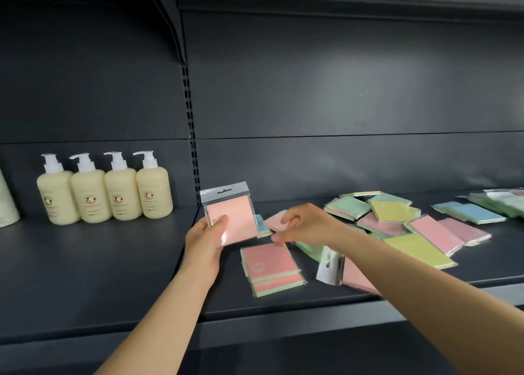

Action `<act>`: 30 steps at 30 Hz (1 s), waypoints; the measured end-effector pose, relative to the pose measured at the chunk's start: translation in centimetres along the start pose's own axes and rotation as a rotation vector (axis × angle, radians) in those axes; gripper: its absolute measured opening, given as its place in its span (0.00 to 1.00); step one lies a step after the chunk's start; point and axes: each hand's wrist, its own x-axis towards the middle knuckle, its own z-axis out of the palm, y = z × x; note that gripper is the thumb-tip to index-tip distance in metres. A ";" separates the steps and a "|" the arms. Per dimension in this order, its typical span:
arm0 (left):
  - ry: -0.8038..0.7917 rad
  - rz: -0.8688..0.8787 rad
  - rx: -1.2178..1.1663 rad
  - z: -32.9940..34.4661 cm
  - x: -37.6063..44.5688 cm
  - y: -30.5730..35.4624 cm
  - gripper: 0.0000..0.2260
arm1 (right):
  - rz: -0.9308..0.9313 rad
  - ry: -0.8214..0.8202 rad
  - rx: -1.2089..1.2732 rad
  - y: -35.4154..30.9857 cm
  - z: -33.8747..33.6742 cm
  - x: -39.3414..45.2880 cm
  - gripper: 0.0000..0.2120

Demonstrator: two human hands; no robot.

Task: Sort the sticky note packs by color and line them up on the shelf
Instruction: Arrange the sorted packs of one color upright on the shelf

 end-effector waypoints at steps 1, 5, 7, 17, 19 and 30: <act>-0.026 0.001 0.024 1.1 -0.5 0.0 0.08 | -0.014 0.025 0.141 0.2 -0.4 -0.4 0.22; -0.126 0.004 0.068 7.7 -3.0 -0.5 0.05 | -0.067 0.021 0.610 2.2 -2.9 -2.8 0.08; -0.175 0.003 0.091 11.7 -4.7 -1.3 0.03 | -0.059 0.093 0.690 4.4 -4.9 -4.4 0.05; -0.360 -0.101 0.138 33.6 -14.6 -12.1 0.08 | 0.079 0.333 0.697 23.6 -20.4 -15.5 0.07; -0.368 -0.095 0.182 38.1 -16.8 -14.5 0.09 | 0.092 0.357 0.702 27.7 -23.3 -17.6 0.03; -0.377 -0.084 0.354 55.5 -24.7 -23.0 0.04 | 0.160 0.517 0.753 44.0 -34.0 -24.2 0.06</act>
